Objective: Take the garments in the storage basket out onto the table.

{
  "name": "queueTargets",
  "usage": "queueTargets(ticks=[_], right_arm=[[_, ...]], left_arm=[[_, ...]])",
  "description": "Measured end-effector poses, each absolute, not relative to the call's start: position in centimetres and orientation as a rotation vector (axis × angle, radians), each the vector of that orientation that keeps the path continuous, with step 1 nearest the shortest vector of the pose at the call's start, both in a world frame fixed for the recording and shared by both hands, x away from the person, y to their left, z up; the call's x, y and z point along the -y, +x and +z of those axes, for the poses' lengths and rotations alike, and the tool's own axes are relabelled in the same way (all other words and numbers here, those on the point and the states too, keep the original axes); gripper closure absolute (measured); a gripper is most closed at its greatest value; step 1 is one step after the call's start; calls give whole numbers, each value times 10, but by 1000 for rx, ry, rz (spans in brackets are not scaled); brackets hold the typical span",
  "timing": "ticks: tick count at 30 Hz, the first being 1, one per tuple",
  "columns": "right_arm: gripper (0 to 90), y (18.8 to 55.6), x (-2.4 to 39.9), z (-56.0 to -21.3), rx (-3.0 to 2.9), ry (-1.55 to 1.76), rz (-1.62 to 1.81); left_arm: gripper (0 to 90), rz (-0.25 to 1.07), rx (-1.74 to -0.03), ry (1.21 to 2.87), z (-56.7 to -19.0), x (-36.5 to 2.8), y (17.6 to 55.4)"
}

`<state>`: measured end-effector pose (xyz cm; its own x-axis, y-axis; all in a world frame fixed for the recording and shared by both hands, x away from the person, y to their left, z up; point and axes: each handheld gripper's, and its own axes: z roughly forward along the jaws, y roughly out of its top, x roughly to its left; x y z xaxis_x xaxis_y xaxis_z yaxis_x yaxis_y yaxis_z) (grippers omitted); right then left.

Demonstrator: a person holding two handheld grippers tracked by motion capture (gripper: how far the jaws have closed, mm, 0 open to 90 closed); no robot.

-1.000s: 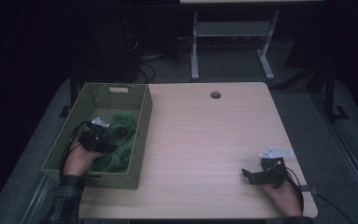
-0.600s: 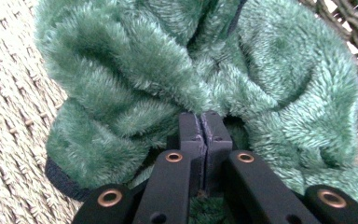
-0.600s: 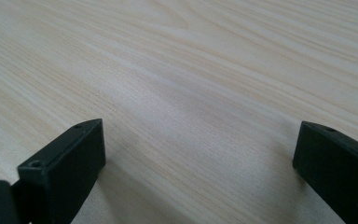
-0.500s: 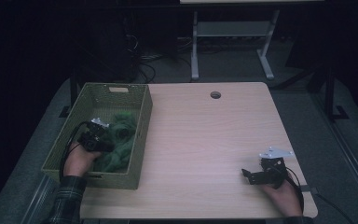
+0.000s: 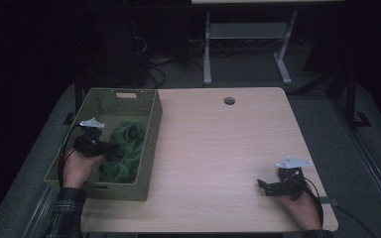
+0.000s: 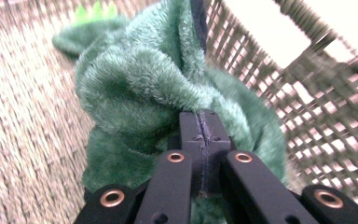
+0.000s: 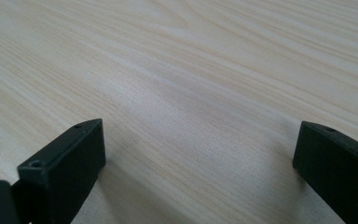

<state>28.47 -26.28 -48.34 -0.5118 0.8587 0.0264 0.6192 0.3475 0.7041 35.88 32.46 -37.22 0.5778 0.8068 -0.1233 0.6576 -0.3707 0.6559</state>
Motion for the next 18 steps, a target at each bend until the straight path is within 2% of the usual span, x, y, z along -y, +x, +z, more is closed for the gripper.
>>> queueTargets(ticks=[18], right_arm=[[20, 285, 263, -483, -2268, 1304, 954]], left_arm=[[899, 390, -1026, 1926, -319, -331, 345]])
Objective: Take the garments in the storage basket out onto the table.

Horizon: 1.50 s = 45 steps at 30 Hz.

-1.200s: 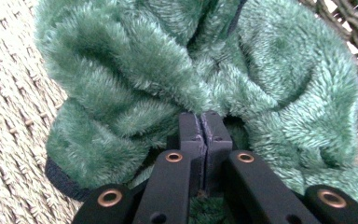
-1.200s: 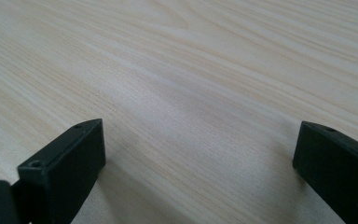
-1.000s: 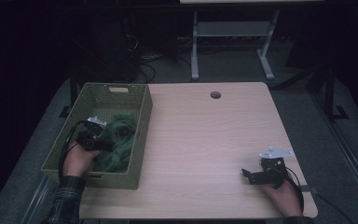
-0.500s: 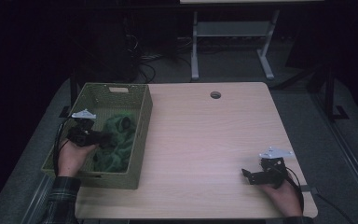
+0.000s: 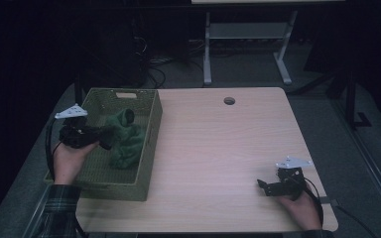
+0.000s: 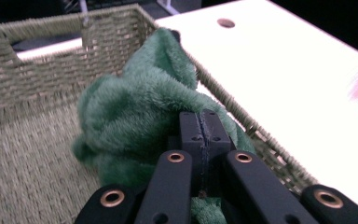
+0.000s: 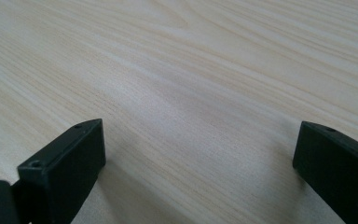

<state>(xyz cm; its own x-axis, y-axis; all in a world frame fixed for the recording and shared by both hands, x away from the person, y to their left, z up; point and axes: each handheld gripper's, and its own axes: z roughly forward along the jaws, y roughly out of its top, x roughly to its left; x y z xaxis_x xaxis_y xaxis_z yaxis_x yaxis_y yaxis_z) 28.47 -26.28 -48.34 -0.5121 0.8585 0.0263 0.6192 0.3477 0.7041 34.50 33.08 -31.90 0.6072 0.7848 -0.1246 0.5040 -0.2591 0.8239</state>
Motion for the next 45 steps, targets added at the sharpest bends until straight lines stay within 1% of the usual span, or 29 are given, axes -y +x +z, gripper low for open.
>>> queueTargets(ticks=[9, 22, 37, 45], right_arm=[[20, 285, 263, -483, -2267, 1309, 953], [20, 284, 263, -483, -2266, 1311, 952], [20, 285, 263, -483, -2266, 1309, 953], [20, 284, 263, -483, -2267, 1313, 953]], left_arm=[[899, 380, -981, 1870, -298, -331, 342], [899, 379, -897, 1829, -262, -320, 339], [899, 375, -774, 1793, -225, -295, 339], [899, 368, -693, 1799, -205, -270, 339]])
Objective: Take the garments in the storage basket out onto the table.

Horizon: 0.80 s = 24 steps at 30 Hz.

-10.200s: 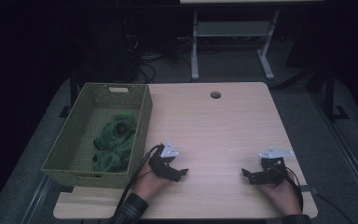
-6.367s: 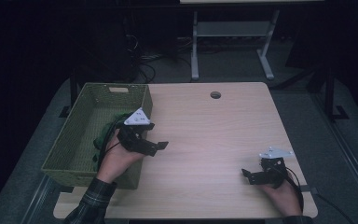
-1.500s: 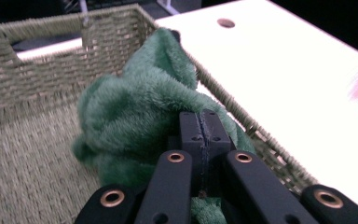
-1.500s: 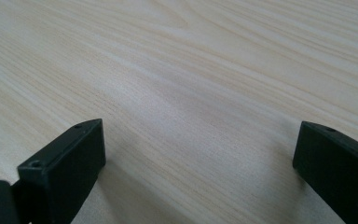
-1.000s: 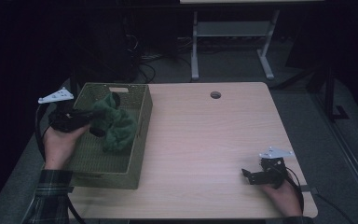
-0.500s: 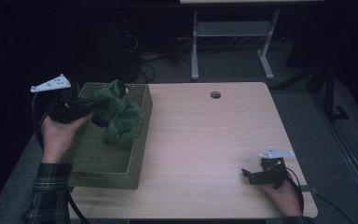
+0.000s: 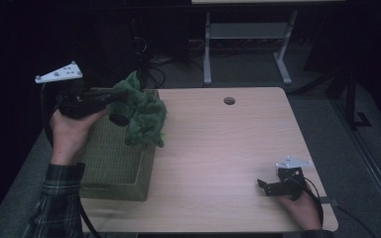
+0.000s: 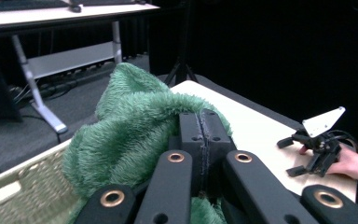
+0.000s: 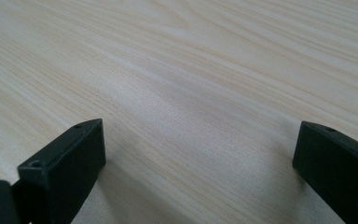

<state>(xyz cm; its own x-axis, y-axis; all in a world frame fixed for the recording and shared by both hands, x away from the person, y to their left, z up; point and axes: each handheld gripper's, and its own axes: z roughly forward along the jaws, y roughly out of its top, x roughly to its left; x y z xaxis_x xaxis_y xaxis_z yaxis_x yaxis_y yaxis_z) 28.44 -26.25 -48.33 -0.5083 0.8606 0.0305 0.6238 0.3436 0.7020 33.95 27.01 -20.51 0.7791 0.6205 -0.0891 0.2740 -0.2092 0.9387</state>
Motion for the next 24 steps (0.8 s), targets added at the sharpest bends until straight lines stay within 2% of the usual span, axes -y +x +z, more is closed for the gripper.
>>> queueTargets(ticks=[11, 24], right_arm=[[20, 284, 263, -483, -2267, 1312, 953], [20, 284, 263, -483, -2268, 1312, 953]], left_arm=[[899, 317, -611, 1833, -198, -230, 346], [899, 241, -528, 1916, -209, -179, 353]])
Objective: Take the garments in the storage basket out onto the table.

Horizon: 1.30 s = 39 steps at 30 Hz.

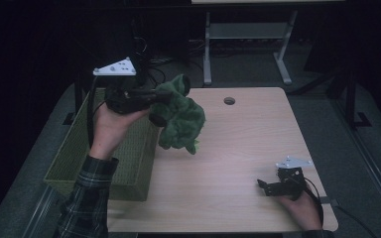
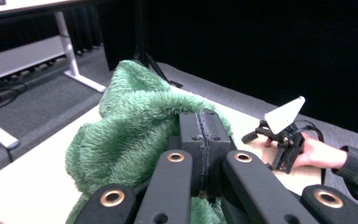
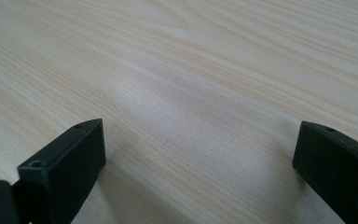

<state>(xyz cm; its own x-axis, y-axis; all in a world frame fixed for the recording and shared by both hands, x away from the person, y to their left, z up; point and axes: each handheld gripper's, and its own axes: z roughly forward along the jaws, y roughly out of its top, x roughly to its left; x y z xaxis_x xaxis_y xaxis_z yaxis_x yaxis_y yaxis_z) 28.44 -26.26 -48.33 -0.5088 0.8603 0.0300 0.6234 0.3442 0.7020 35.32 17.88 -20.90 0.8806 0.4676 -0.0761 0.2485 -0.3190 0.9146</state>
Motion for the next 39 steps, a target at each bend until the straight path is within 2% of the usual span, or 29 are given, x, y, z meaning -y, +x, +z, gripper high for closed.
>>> queueTargets(ticks=[9, 21, 39], right_arm=[[20, 284, 263, -483, -2267, 1313, 953], [20, 284, 263, -483, -2268, 1313, 953], [20, 284, 263, -483, -2269, 1312, 954]], left_arm=[[899, 190, -486, 1997, -230, -149, 354], [899, 93, -489, 2046, -276, -114, 353], [898, -14, -601, 2105, -370, -54, 364]])
